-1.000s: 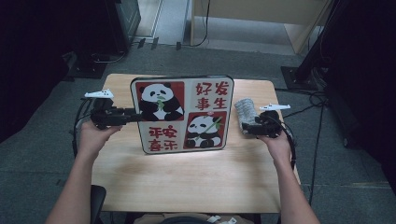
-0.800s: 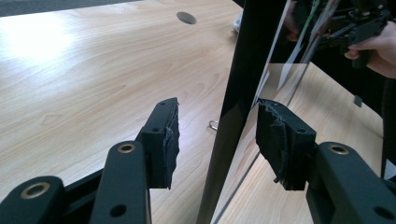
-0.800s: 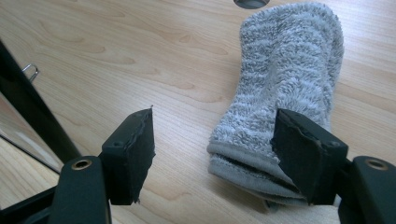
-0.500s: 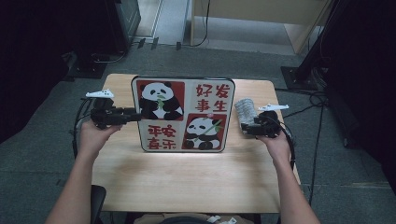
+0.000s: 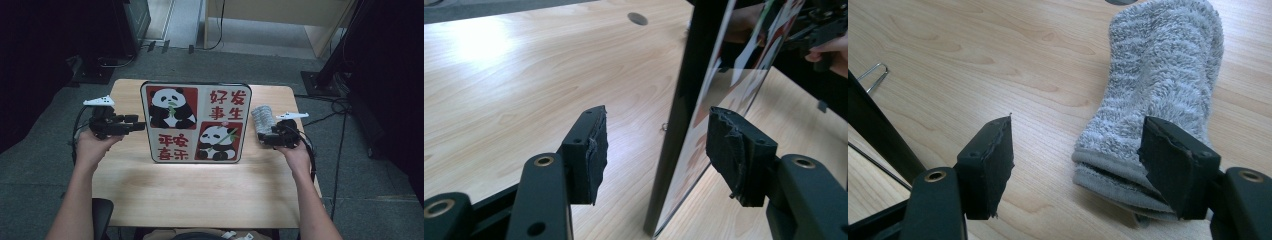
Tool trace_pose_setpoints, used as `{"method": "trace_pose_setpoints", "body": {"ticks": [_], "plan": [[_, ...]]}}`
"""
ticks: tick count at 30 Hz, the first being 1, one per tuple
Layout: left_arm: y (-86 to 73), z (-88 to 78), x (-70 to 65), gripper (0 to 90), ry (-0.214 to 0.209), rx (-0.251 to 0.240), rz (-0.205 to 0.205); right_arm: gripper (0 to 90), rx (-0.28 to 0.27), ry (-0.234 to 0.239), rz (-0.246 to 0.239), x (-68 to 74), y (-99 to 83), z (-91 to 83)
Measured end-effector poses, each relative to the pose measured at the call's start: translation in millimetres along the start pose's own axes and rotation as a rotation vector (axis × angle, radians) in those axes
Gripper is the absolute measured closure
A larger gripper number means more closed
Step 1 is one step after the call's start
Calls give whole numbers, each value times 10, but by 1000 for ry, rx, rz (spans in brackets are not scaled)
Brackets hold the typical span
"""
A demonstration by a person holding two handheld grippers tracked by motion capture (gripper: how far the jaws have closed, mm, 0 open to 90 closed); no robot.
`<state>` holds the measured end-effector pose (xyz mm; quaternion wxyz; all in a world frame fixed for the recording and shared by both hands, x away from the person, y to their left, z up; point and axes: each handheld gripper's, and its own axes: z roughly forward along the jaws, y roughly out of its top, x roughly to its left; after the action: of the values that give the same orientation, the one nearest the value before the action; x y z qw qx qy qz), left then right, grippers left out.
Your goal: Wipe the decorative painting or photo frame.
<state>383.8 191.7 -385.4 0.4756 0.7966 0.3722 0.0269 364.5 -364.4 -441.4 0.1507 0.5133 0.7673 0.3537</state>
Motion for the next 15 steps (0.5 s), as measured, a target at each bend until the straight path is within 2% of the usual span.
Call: {"method": "trace_pose_setpoints", "body": {"ticks": [2,4,8,15], "plan": [[-16,-5,15,411,6,10,-1,302,-3,0,-1,1,-3,1],[-30,-16,37,408,34,19,0,302,-1,3,-1,4,-6,5],[-62,-37,96,399,46,13,-18,304,-6,2,-16,13,-5,4],[-99,-16,166,380,77,41,-25,296,-13,-1,-32,15,-17,20]]}}
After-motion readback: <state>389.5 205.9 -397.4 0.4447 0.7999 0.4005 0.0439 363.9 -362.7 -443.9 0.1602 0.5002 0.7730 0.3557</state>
